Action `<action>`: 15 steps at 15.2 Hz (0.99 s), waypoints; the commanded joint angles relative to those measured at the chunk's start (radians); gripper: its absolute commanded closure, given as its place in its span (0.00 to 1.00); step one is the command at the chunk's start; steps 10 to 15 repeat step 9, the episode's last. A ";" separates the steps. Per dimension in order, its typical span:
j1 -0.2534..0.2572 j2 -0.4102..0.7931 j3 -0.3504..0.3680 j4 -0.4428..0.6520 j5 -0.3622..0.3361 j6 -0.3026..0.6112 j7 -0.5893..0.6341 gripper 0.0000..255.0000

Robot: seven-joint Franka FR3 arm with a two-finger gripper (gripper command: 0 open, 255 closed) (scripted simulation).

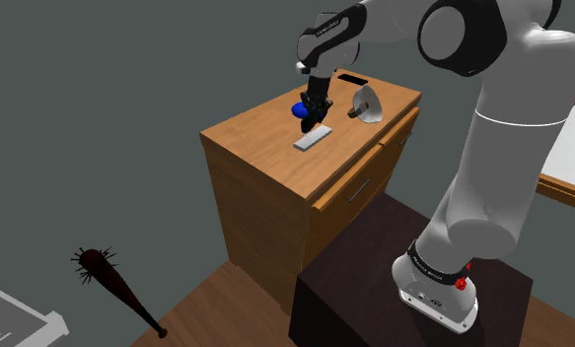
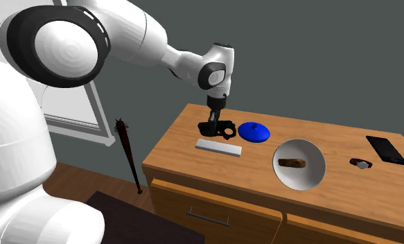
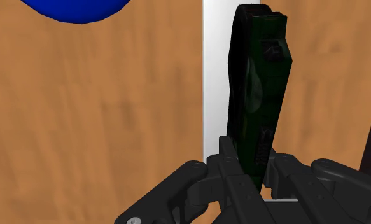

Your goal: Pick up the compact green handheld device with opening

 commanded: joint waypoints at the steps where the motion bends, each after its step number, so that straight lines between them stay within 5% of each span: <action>1: 0.003 -0.012 -0.002 0.011 -0.009 -0.021 0.009 1.00; 15: 0.008 -0.044 -0.008 0.057 -0.033 -0.094 0.028 1.00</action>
